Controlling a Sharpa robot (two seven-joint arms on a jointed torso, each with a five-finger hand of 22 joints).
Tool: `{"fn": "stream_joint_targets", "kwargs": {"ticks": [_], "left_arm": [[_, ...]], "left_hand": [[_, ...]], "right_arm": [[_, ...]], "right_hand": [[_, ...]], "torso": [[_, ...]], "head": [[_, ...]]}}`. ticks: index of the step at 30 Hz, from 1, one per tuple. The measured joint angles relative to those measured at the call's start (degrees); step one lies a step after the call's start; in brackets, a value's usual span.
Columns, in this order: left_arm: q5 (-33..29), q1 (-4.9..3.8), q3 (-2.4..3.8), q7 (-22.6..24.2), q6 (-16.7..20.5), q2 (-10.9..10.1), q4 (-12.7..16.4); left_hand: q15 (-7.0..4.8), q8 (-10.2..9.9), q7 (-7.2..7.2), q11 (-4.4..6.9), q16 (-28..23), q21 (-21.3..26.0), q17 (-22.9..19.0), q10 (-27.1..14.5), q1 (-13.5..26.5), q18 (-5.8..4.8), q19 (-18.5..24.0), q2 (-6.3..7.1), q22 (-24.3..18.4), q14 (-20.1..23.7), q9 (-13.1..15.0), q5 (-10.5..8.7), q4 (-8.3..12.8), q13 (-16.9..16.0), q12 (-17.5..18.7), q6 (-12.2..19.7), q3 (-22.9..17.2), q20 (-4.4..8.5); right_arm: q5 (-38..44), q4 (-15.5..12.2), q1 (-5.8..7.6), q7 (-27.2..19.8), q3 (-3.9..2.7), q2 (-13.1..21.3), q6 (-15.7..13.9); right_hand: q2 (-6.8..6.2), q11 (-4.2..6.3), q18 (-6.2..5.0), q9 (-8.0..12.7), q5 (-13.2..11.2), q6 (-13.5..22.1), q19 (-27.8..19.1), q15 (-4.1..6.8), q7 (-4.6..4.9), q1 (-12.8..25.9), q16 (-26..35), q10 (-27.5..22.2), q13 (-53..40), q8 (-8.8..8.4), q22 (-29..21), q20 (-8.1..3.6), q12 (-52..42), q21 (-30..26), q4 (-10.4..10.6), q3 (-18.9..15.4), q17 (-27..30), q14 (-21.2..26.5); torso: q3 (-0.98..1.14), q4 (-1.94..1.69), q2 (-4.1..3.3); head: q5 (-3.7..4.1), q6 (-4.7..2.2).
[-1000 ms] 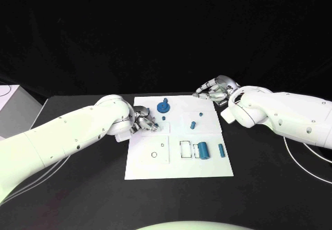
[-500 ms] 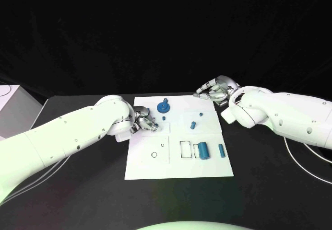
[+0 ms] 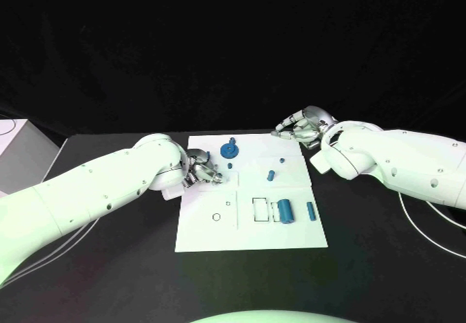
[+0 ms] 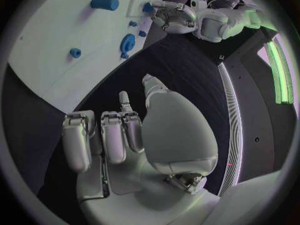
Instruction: Assemble the parts on the task board
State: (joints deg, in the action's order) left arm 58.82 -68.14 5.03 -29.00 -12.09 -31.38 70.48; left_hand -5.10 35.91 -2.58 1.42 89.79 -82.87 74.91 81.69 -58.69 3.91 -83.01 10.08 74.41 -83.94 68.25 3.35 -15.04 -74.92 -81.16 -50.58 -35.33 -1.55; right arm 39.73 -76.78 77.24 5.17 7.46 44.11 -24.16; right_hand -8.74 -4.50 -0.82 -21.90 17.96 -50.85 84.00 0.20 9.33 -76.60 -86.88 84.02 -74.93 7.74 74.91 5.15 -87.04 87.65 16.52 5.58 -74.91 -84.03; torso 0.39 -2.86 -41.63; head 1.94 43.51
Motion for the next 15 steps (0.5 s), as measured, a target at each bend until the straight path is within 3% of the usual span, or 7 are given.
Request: {"fn": "stream_joint_targets", "kwargs": {"ticks": [9, 14, 15], "left_arm": [[-1.0, -0.01, 0.00, 0.0, 0.0, 0.0, -0.1], [-1.8, -0.04, 0.03, 0.2, 0.0, 0.0, -0.1], [-1.9, -0.05, 0.03, 0.2, 0.0, 0.0, -0.1]], "left_hand": [[0.00, -0.8, -0.07, 0.00, 0.0, 0.2, 0.0, 0.0, -2.2, 0.00, 0.0, -3.25, 0.0, 0.0, 0.0, -0.01, -0.2, 0.0, 0.2, 0.3, -3.2, 0.00], [0.00, -1.1, -0.31, -0.06, 0.0, 0.2, 0.0, -0.1, -2.9, 0.00, 0.0, -3.93, -0.1, 0.0, 0.2, -0.32, 1.6, 0.0, 0.2, 0.9, -7.9, 0.00], [0.00, -1.5, -0.26, -0.20, 0.0, 0.2, 0.0, -0.2, -3.5, 0.00, 0.0, -4.58, -0.2, 0.0, 0.4, 0.08, 2.4, 0.0, 0.2, 1.2, -9.4, 0.00]], "right_arm": [[0.0, 0.0, -0.02, 0.0, 0.02, 0.0, 0.0], [0.1, -0.1, -0.04, 0.0, 0.04, 0.0, 0.0], [0.1, -0.1, -0.04, 0.0, 0.05, 0.0, 0.0]], "right_hand": [[0.00, 0.00, 0.00, 0.0, 0.0, 0.0, 0.0, 0.00, 0.00, 0.0, 0.0, 0.0, 0.0, 0.00, 0.0, 0.00, 0.0, 0.0, 0.0, 0.0, 0.0, 0.0], [0.00, 0.00, 0.00, 0.0, 0.0, 0.0, 0.0, 0.00, 0.00, 0.0, 0.0, 0.0, 0.0, 0.00, 0.0, 0.00, 0.0, 0.0, 0.0, 0.0, 0.0, 0.0], [0.00, 0.00, 0.00, 0.0, 0.0, 0.0, 0.0, 0.00, 0.00, 0.0, 0.0, 0.0, 0.0, 0.00, 0.0, 0.00, 0.0, 0.0, 0.0, 0.0, 0.0, 0.0]], "torso": [[0.01, -0.01, 0.00], [0.01, 0.01, 0.00], [0.01, 0.01, 0.00]], "head": [[-0.03, -0.01], [-0.06, -0.01], [-0.06, -0.01]]}}
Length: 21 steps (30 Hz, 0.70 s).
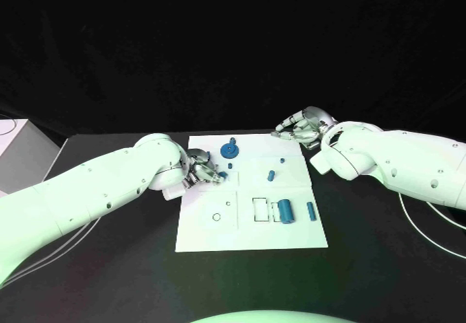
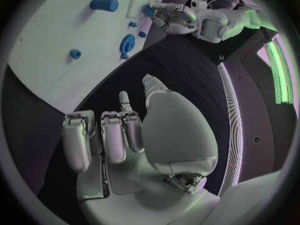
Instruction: Assemble the parts on the task board
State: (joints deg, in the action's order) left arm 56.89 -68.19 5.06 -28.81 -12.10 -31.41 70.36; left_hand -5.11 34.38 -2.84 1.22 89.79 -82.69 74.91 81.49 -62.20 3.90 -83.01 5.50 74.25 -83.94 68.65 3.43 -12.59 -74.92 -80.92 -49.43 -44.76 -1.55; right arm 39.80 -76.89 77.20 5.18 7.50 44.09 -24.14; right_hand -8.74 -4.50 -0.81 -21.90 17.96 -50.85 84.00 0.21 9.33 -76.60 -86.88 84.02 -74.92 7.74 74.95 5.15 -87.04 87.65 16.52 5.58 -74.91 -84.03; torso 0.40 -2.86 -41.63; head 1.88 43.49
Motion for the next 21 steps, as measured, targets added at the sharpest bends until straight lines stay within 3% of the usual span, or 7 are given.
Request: {"fn": "stream_joint_targets", "kwargs": {"ticks": [6, 15, 17, 21], "left_arm": [[-1.3, 0.00, 0.00, 0.3, 0.1, -0.1, 0.0], [-4.0, 0.10, -0.11, 1.1, 0.3, -1.1, 0.1], [-4.5, 0.12, -0.13, 1.2, 0.3, -1.3, 0.2], [-5.1, 0.17, -0.17, 1.4, 0.4, -1.6, 0.3]], "left_hand": [[0.22, 0.3, -0.15, 0.00, 0.0, 0.2, 0.0, 0.0, -0.3, 0.00, 0.2, -0.33, 0.0, -0.2, 0.6, 0.05, 3.6, 0.0, 0.0, 0.1, -5.6, -0.20], [0.41, 0.3, -0.16, 0.00, 0.0, 0.2, 0.0, 0.0, -0.3, 0.00, 0.2, -0.33, -0.1, 0.0, 0.8, 0.04, 3.4, 0.0, 0.0, 0.1, -5.9, -0.20], [0.41, 0.3, -0.28, 0.00, 0.0, 0.2, 0.0, 0.0, -0.3, 0.00, 0.2, -0.32, -0.1, 0.0, 0.8, -0.10, 4.7, 0.0, 0.0, 0.0, -7.2, -0.20], [0.41, 0.3, -0.29, 0.00, 0.0, 0.2, 0.0, 0.0, -0.3, 0.00, 0.2, -0.31, -0.1, 0.0, 0.8, -0.11, 4.7, 0.0, 0.0, 0.1, -7.2, -0.20]], "right_arm": [[0.1, 0.0, -0.02, 0.0, 0.02, 0.0, 0.0], [0.3, -0.3, -0.04, 0.0, 0.07, 0.1, 0.1], [0.4, -0.5, -0.04, 0.0, 0.08, 0.2, 0.1], [0.8, -0.7, -0.05, 0.0, 0.10, 0.3, 0.2]], "right_hand": [[0.00, 0.00, 0.00, 0.0, 0.0, 0.0, 0.0, 0.00, 0.00, 0.0, 0.0, 0.0, 0.0, 0.00, 0.0, 0.00, 0.0, 0.0, 0.0, 0.0, 0.0, 0.0], [0.00, 0.00, 0.00, 0.0, 0.0, 0.0, 0.0, 0.00, 0.00, 0.0, 0.0, 0.0, 0.0, 0.00, 0.0, 0.00, 0.0, 0.0, -0.2, 0.2, 0.0, 0.0], [0.00, 0.00, 0.00, 0.0, 0.0, 0.0, 0.0, 0.00, 0.00, 0.0, 0.0, 0.0, 0.0, 0.00, 0.0, 0.00, 0.0, 0.0, -0.2, 0.2, 0.0, 0.0], [0.00, 0.00, 0.00, 0.0, 0.0, 0.0, 0.0, 0.00, 0.00, 0.0, 0.0, 0.0, 0.0, 0.23, 0.0, 0.00, 0.0, 0.0, -0.2, 0.2, 0.0, 0.0]], "torso": [[0.01, 0.02, 0.00], [0.00, 0.03, 0.00], [-0.01, 0.04, 0.00], [-0.03, 0.04, 0.00]], "head": [[-0.02, -0.01], [-0.02, -0.20], [0.04, -0.25], [0.19, -0.40]]}}
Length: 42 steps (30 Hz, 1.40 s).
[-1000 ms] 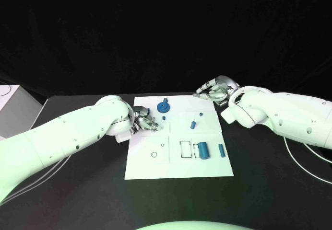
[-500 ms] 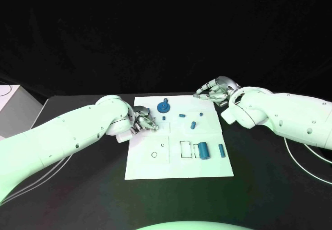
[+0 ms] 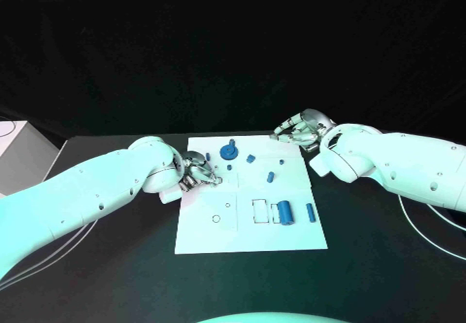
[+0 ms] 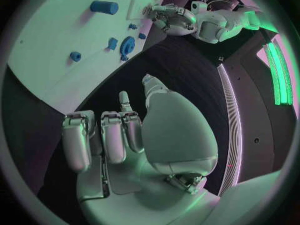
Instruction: Assemble the parts on the task board
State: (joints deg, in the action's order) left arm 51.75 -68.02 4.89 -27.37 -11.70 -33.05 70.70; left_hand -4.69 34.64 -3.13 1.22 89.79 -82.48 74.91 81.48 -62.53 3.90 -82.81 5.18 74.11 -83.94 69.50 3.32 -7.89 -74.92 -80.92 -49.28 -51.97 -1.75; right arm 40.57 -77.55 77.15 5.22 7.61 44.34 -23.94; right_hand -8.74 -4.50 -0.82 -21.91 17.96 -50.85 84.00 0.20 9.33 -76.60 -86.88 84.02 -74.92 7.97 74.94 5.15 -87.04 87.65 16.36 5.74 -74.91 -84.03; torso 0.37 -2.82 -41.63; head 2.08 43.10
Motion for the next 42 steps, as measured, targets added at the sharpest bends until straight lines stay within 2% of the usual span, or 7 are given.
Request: {"fn": "stream_joint_targets", "kwargs": {"ticks": [5, 10, 16, 23, 26, 31, 42], "left_arm": [[-0.5, 0.09, -0.06, 0.3, 0.1, -0.5, 0.5], [-0.8, 0.23, -0.12, 0.9, 0.5, -1.3, 1.4], [-1.6, 0.30, 0.33, 2.8, 1.9, -2.9, 3.5], [-3.1, 1.23, 2.51, 6.9, 4.4, -6.0, 6.5], [-4.2, 1.86, 3.44, 9.2, 5.9, -7.7, 8.2], [-6.2, 2.98, 4.85, 12.8, 8.3, -10.7, 11.3], [-10.1, 5.65, 7.34, 19.4, 11.7, -15.7, 16.8]], "left_hand": [[0.00, 0.0, -0.03, 0.00, 0.0, 0.2, 0.0, 0.0, 0.3, 0.00, 0.2, 0.27, -0.1, 0.0, 0.0, -0.01, 0.2, 0.0, 0.0, 0.2, -0.2, -0.20], [0.00, 0.0, -0.13, -0.31, 0.0, 0.5, 0.0, -0.6, 1.7, 0.00, 0.3, 1.22, -0.6, 0.0, 0.1, -0.01, 1.1, 0.1, 0.7, 0.7, -0.8, -0.29], [1.29, -4.9, -1.49, -1.52, -2.5, 4.5, 0.0, -9.1, 1.3, 0.01, 4.2, 2.38, -7.1, 0.0, -4.1, 0.05, 2.4, 10.0, 8.2, 4.5, 2.2, -1.06], [2.76, -7.7, -2.73, -3.13, -8.5, 13.1, 0.0, -20.3, -2.8, 3.18, 11.1, 2.86, -19.9, 0.5, -8.9, 0.05, 4.2, 21.7, 16.9, 5.1, 4.4, -2.05], [3.54, -8.8, -3.69, -3.83, -12.2, 18.4, -3.5, -26.6, -4.9, 4.30, 14.7, 3.17, -26.9, 3.1, -11.1, 0.05, 4.9, 28.1, 21.6, 5.0, 4.9, -2.55], [4.52, -10.7, -4.88, -5.07, -19.4, 27.8, -12.3, -30.5, -7.7, 6.05, 20.3, 3.85, -38.5, 8.8, -15.4, 0.05, 6.8, 32.6, 25.0, 4.3, 4.8, -3.43], [5.32, -12.5, -5.89, -6.05, -24.4, 30.7, -18.7, -32.3, -8.9, 6.05, 20.9, 3.98, -40.8, 12.7, -19.7, 0.05, 7.6, 36.6, 27.6, 4.9, 5.3, -3.88]], "right_arm": [[0.9, -0.2, -0.02, 0.0, 0.02, 0.1, 0.2], [3.0, -0.5, -0.04, 0.1, 0.03, 0.2, 0.5], [9.9, -0.5, -0.07, 0.3, 0.05, -0.1, 1.2], [20.7, 1.2, -0.07, 0.4, 0.07, -1.6, 3.1], [25.8, 2.8, -0.07, 0.2, 0.16, -2.7, 4.5], [34.1, 5.8, 0.01, -0.9, 0.43, -5.1, 7.3], [45.1, 11.9, 0.05, -4.4, 1.28, -10.1, 12.0]], "right_hand": [[0.17, 0.00, 0.00, -0.1, 0.2, 0.0, 0.0, 0.00, 0.00, -0.2, 0.0, 0.0, 0.0, 0.06, 0.0, 0.00, 0.0, 0.0, -0.3, 0.9, 0.0, 0.0], [-0.07, 0.00, 0.00, -0.2, 0.6, 0.0, 0.0, 0.00, 0.00, -4.1, 0.0, 0.0, 0.0, 0.66, 0.0, 0.00, 0.0, 0.0, -1.8, 4.1, 0.0, 0.0], [-0.86, 0.00, 0.00, -0.1, -0.1, -1.0, 0.0, 0.00, -0.40, -7.6, 0.2, 0.0, 0.0, 0.90, 0.0, 0.00, 0.0, 0.0, -3.9, 9.0, 0.0, 0.0], [-2.40, 0.75, 0.00, 0.7, -1.2, -3.0, -0.1, 1.31, -1.14, -8.5, 0.2, -0.1, 0.0, 0.90, 0.0, -0.72, 0.0, 0.0, -6.7, 18.1, 0.0, 0.0], [-3.48, 1.25, 0.00, 0.9, -2.3, -3.4, 0.0, 1.79, -1.59, -8.0, 0.2, 0.0, 0.0, 0.90, 0.0, -1.09, 0.0, -0.3, -8.1, 21.0, 0.0, 0.1], [-4.39, 2.35, 0.00, 1.2, -4.0, -3.4, -0.1, 2.49, -2.87, -7.1, 0.2, 0.1, 0.0, 0.22, 0.0, -1.57, 0.0, -0.3, -10.0, 23.6, 0.0, 0.0], [-6.06, 4.81, 0.00, 1.7, -5.3, -1.2, -0.1, 4.33, -5.18, -5.4, -0.1, -0.1, 0.0, -1.78, 0.0, -3.21, 0.0, 0.1, -12.0, 25.6, 0.0, 0.0]], "torso": [[-0.01, -0.02, 0.00], [-0.02, -0.04, 0.00], [-0.02, -0.07, 0.01], [-0.02, -0.08, 0.01], [-0.03, -0.12, 0.01], [-0.14, -0.19, -0.05], [-0.49, -0.86, -0.51]], "head": [[0.10, -0.17], [0.23, -0.49], [0.31, -0.86], [0.48, -1.54], [0.60, -1.85], [0.83, -2.26], [1.69, -2.98]]}}
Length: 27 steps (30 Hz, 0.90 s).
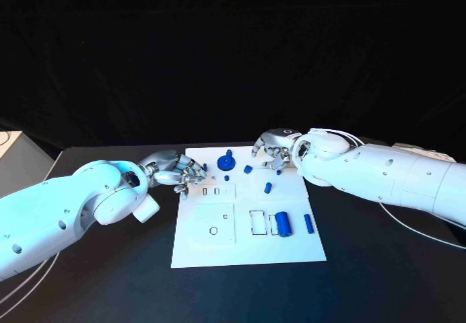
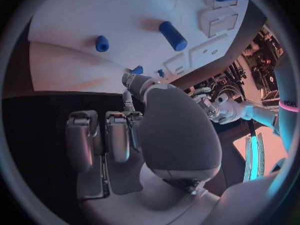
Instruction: Assemble the parts on the task board
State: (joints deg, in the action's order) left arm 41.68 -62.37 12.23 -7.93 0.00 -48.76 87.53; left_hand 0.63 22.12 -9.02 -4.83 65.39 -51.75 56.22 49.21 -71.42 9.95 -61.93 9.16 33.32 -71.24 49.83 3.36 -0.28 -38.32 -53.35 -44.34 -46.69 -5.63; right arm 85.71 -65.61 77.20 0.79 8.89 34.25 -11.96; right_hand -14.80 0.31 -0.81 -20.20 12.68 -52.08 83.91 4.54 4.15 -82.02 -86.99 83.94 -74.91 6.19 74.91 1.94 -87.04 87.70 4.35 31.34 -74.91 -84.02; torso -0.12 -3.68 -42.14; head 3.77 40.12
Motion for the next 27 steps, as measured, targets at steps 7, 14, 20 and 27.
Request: {"fn": "stream_joint_targets", "kwargs": {"ticks": [7, 14, 20, 27], "left_arm": [[-2.6, 0.60, 0.41, 3.5, 2.1, -1.8, 1.4], [-4.3, 0.75, 0.48, 5.3, 3.5, -2.6, 2.2], [-5.0, 0.79, 0.50, 6.1, 4.2, -2.8, 2.4], [-5.4, 0.80, 0.51, 6.5, 4.6, -3.1, 2.5]], "left_hand": [[0.20, -0.1, -0.40, -0.19, -0.2, 0.1, -0.5, -0.4, -0.4, -0.02, 0.0, -0.01, -0.1, 0.2, -0.7, 0.00, 0.1, 1.0, 0.6, 0.0, 0.1, 0.00], [0.20, -0.1, -0.40, -0.19, -0.2, 0.1, -0.6, -0.4, -0.4, -0.03, 0.0, -0.01, -0.1, 0.2, -0.8, 0.00, 0.1, 1.2, 0.6, 0.0, 0.1, 0.00], [0.00, -0.1, -0.40, -0.19, -0.2, 0.1, -0.7, -0.4, -0.6, -0.04, 0.0, -0.24, -0.1, 0.4, -0.9, 0.00, 0.1, 1.4, 0.9, 0.0, 0.1, 0.00], [0.00, -0.1, -0.40, -0.19, -0.2, 0.1, -0.8, -0.4, -0.6, -0.06, 0.0, -0.24, -0.1, 0.4, -1.0, 0.00, 0.1, 1.4, 0.9, 0.0, 0.1, 0.00]], "right_arm": [[2.5, 2.3, -0.04, -1.7, 0.21, -1.9, 1.0], [3.6, 3.1, -0.05, -2.7, 0.25, -3.0, 1.3], [4.0, 3.4, -0.07, -3.1, 0.26, -3.5, 2.1], [4.2, 3.6, 0.00, -3.1, 0.26, -3.5, 3.4]], "right_hand": [[-0.40, 0.20, 0.00, 0.1, -0.3, 0.7, 0.2, 0.00, -0.13, 0.4, -0.2, 0.2, 0.0, -0.22, 0.0, -0.22, 0.0, 0.0, -0.2, -0.2, 0.0, 0.0], [-0.81, 0.38, 0.00, 0.1, -0.6, 1.2, 0.0, 0.40, -0.18, 0.8, -0.2, 0.0, 0.0, -0.51, 0.0, -0.40, 0.0, 0.0, -0.4, -0.4, 0.0, 0.0], [-1.04, 0.40, 0.00, 0.1, -0.6, 1.2, 0.0, 0.39, -0.18, 1.0, -0.2, 0.0, 0.0, -0.51, 0.0, -0.40, 0.0, 0.0, -0.5, -0.6, 0.0, 0.0], [-1.04, 0.40, 0.00, 0.0, -0.6, 1.2, 0.0, 0.39, -0.18, 1.0, -0.2, 0.0, 0.0, -0.51, 0.0, -0.40, 0.0, 0.0, -0.4, -0.7, 0.0, 0.0]], "torso": [[-0.35, -0.58, -0.42], [-0.58, -0.93, -0.70], [-0.68, -1.02, -0.79], [-0.71, -0.99, -0.81]], "head": [[0.42, -0.33], [0.64, -0.41], [0.76, -0.26], [0.81, -0.12]]}}
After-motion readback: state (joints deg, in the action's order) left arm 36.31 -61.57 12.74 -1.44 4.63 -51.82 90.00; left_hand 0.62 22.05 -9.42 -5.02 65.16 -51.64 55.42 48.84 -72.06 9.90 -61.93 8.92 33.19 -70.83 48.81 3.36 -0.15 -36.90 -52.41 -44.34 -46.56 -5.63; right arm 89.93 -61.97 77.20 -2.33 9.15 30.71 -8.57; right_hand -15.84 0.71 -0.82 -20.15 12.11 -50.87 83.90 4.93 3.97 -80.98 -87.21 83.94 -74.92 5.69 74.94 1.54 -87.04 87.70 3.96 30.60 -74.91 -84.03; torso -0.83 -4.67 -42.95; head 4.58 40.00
